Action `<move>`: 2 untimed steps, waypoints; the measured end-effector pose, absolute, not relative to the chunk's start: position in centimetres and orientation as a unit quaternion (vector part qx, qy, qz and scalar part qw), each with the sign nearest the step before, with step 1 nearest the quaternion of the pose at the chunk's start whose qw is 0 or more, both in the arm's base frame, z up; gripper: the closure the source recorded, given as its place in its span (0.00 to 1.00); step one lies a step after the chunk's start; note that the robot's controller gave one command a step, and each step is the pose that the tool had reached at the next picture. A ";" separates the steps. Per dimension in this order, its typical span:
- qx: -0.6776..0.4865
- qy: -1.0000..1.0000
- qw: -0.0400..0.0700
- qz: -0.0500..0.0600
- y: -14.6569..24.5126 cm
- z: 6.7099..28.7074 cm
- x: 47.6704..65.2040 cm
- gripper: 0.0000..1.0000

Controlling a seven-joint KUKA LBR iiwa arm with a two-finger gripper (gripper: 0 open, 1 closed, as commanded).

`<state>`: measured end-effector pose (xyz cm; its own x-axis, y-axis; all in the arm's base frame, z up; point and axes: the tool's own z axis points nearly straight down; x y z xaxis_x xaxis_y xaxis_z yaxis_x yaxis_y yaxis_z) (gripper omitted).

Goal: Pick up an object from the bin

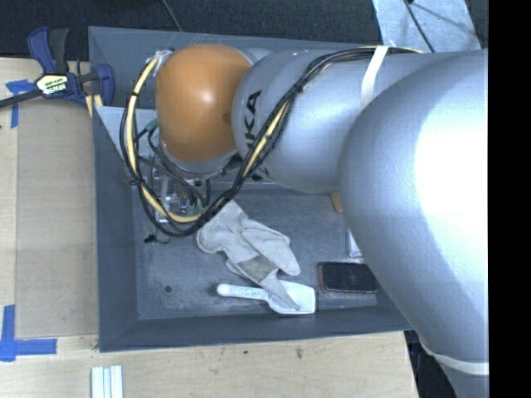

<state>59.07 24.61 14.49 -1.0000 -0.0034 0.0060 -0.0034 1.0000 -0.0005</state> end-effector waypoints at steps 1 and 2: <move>0.000 -1.000 -0.001 -0.001 24.5 15.0 59.3 0.00; -0.008 -1.000 -0.001 -0.001 21.1 18.1 61.3 0.00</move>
Offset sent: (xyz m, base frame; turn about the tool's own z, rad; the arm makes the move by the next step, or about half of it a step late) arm 0.0282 -0.0471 0.0456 0.0296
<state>61.25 21.13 18.07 -0.9999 0.0169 -0.0011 0.0169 0.9999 0.0016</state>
